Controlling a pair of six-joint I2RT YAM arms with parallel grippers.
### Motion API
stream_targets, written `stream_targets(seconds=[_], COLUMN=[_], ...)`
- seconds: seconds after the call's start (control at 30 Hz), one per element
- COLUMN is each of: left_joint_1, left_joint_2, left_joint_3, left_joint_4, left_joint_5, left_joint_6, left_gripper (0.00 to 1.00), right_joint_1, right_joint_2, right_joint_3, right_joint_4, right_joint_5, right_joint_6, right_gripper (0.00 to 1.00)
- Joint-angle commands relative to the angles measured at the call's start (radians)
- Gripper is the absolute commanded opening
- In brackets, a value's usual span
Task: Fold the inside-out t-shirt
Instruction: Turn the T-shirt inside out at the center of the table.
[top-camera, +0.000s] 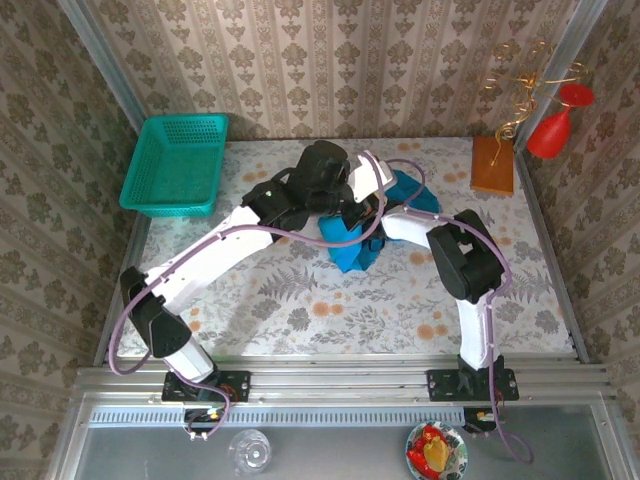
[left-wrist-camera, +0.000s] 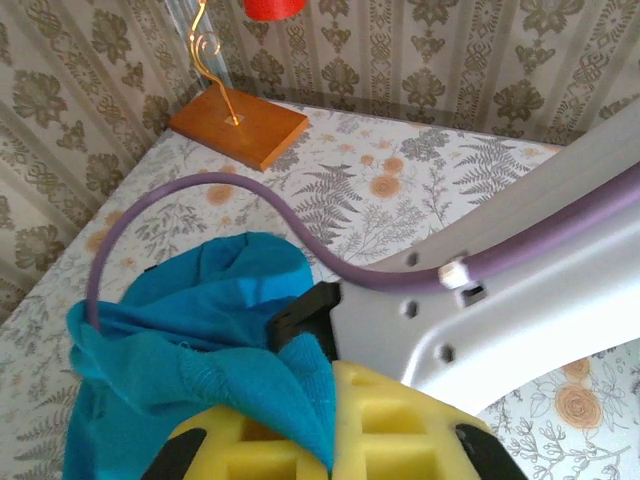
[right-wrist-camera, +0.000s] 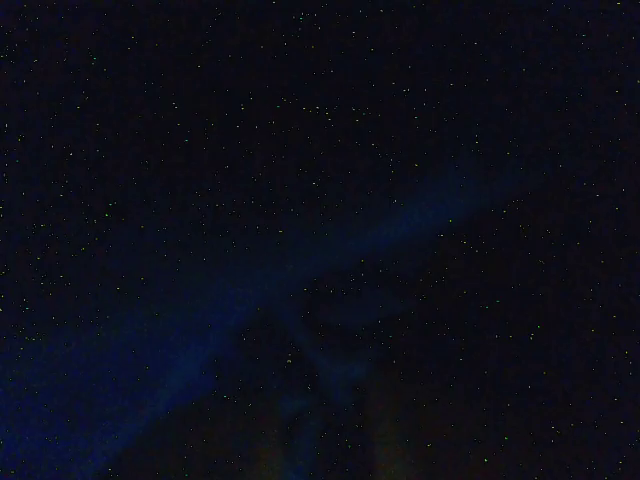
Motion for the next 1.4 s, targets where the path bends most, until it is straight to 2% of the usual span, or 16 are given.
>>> stream_targets(seconds=[0.0,0.1,0.3,0.47,0.5,0.57,0.77,0.9,0.97,1.13,1.2,1.27,1.3,1.33,1.37], left_joint_1=[0.036,0.107,0.317,0.457,0.465,0.536,0.675,0.767,0.809,0.825,0.805,0.773,0.758,0.740,0.723], left_joint_2=[-0.053,-0.053,-0.027,0.014,0.020,0.029,-0.010,-0.075,-0.120,-0.203,-0.225,-0.241,-0.247,-0.253,-0.257], left_joint_3=[0.029,0.004,-0.086,-0.161,-0.168,-0.190,-0.308,-0.435,-0.517,-0.699,-0.767,-0.814,-0.828,-0.833,-0.829], left_joint_4=[-0.001,0.017,0.063,0.087,0.091,0.102,0.147,0.193,0.222,0.272,0.285,0.282,0.279,0.265,0.247], left_joint_5=[-0.006,-0.033,-0.015,0.026,0.036,0.052,0.074,0.084,0.080,0.092,0.107,0.110,0.107,0.096,0.080], left_joint_6=[-0.032,-0.083,-0.229,-0.324,-0.336,-0.361,-0.452,-0.531,-0.575,-0.631,-0.644,-0.648,-0.649,-0.645,-0.640], left_gripper=[0.00,0.00,0.00,0.00,0.00,0.00,0.00,0.00,0.00,0.00,0.00,0.01,0.08,0.18,0.28], right_joint_1=[0.019,0.068,0.165,0.174,0.173,0.172,0.170,0.150,0.111,-0.007,-0.015,-0.015,-0.015,-0.014,-0.012], right_joint_2=[-0.054,-0.184,-0.482,-0.693,-0.721,-0.770,-0.863,-0.969,-1.030,-1.105,-1.088,-1.046,-1.023,-0.997,-0.975], right_joint_3=[-0.118,-0.203,-0.264,-0.153,-0.122,-0.038,0.173,0.151,0.078,-0.192,-0.287,-0.375,-0.400,-0.419,-0.424], right_joint_4=[-0.127,-0.141,-0.265,-0.418,-0.432,-0.475,-0.598,-0.626,-0.639,-0.667,-0.669,-0.625,-0.606,-0.587,-0.575], right_joint_5=[-0.076,-0.090,-0.140,-0.183,-0.190,-0.189,-0.077,0.057,0.113,0.081,0.013,-0.119,-0.165,-0.208,-0.232], right_joint_6=[-0.029,-0.066,-0.114,-0.136,-0.143,-0.165,-0.218,-0.206,-0.173,-0.023,0.028,0.053,0.065,0.077,0.083], right_gripper=[0.11,0.00,0.00,0.00,0.00,0.00,0.00,0.00,0.00,0.00,0.00,0.00,0.00,0.06,0.16])
